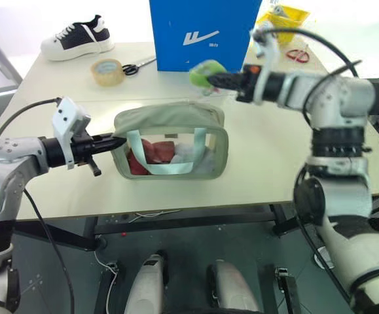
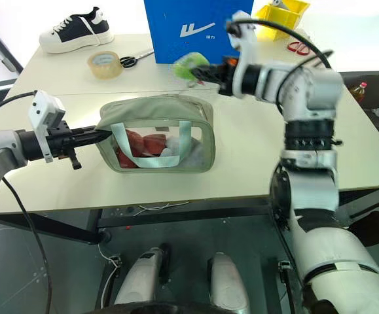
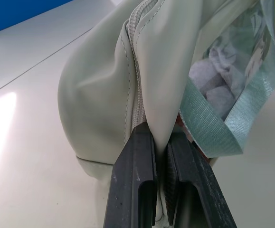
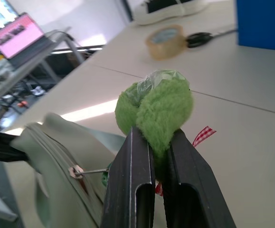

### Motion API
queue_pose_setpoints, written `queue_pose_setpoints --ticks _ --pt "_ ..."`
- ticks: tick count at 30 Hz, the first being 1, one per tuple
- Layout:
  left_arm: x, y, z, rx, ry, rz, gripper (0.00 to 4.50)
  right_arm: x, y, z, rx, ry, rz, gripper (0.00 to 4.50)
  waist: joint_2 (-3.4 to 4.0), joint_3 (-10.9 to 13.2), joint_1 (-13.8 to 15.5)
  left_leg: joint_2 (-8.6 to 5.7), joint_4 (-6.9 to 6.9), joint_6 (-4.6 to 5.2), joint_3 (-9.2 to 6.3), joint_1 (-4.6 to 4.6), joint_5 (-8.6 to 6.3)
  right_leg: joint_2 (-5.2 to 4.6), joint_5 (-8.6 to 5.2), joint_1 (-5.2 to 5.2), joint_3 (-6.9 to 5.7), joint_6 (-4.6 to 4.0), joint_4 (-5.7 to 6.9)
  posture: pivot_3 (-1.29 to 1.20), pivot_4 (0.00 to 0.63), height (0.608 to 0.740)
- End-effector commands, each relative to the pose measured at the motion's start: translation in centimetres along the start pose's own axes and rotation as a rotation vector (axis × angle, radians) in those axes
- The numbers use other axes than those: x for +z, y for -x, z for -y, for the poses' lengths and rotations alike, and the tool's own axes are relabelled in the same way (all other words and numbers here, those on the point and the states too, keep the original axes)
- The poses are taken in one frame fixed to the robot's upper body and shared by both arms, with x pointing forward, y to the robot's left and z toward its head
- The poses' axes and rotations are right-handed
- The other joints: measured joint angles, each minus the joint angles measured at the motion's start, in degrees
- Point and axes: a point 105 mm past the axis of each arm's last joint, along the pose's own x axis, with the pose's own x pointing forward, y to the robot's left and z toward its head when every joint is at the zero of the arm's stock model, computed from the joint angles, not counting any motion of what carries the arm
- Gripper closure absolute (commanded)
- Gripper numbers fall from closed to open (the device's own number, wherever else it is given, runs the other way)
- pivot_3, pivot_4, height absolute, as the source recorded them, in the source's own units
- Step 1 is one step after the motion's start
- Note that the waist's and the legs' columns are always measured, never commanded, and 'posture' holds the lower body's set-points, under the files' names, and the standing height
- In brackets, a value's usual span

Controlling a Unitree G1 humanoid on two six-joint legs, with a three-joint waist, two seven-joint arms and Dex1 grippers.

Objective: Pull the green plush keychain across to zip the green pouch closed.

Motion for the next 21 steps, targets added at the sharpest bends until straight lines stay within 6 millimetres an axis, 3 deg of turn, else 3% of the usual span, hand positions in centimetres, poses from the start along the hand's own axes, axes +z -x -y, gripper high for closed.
queue_pose_setpoints --ticks 1,6,8,9,11,14,17,21 --pt "-0.3 0.0 -0.1 0.004 0.000 -0.017 4.50 1.7 3.4 2.1 -0.166 0.053 0.106 4.48 0.01 0.00 -0.05 0.00 0.00 0.01 0.00 0.01 0.00 0.01 0.00 0.00 0.00 -0.01 0.01 0.00 0.150 0.740" --pt "-0.1 -0.6 -0.1 -0.009 -0.008 -0.017 4.50 -1.2 5.4 4.8 -0.306 -0.045 0.115 4.48 0.01 0.00 -0.12 0.03 0.03 0.02 0.01 0.06 0.01 0.05 0.00 0.09 0.01 0.00 0.02 0.00 0.150 0.740" --pt "0.0 -0.8 -0.1 -0.011 -0.010 -0.016 4.50 -3.7 5.5 5.4 -0.340 -0.081 0.071 4.48 -0.01 -0.01 0.14 0.03 0.07 0.03 0.01 0.06 0.02 0.05 0.00 0.12 0.00 0.01 0.01 0.00 0.150 0.740" --pt "0.1 -0.8 -0.2 -0.012 -0.012 -0.017 4.50 -6.3 5.3 5.3 -0.340 -0.125 0.023 4.48 -0.01 -0.01 0.24 0.03 0.09 0.03 -0.01 0.06 0.02 0.07 0.00 0.15 -0.02 0.01 0.01 0.00 0.150 0.740" --pt "0.1 -0.7 -0.2 -0.013 -0.014 -0.018 4.50 -9.4 5.0 5.0 -0.343 -0.182 -0.034 4.48 -0.03 -0.02 0.20 0.03 0.12 0.05 -0.01 0.10 0.01 0.08 0.00 0.21 -0.03 0.02 0.01 0.00 0.150 0.740" --pt "0.1 -0.7 -0.3 -0.012 -0.019 -0.021 4.50 -12.6 3.5 3.5 -0.302 -0.239 -0.095 4.48 0.03 -0.01 -0.08 0.05 0.13 0.06 -0.01 0.15 0.01 0.14 0.00 0.24 -0.03 0.02 0.03 0.00 0.150 0.740" --pt "0.3 -0.7 -0.3 -0.010 -0.024 -0.021 4.50 -13.6 2.1 2.2 -0.257 -0.257 -0.111 4.48 0.05 -0.02 -0.32 0.11 0.13 0.06 -0.01 0.27 0.00 0.22 0.00 0.34 -0.02 0.01 0.03 0.00 0.150 0.740" --pt "0.3 -0.6 -0.2 -0.005 -0.026 -0.019 4.50 -12.0 1.3 1.8 -0.224 -0.207 -0.082 4.48 0.04 -0.02 -0.27 0.14 0.13 0.05 -0.02 0.26 0.00 0.30 0.00 0.32 -0.02 0.01 0.03 0.00 0.150 0.740"
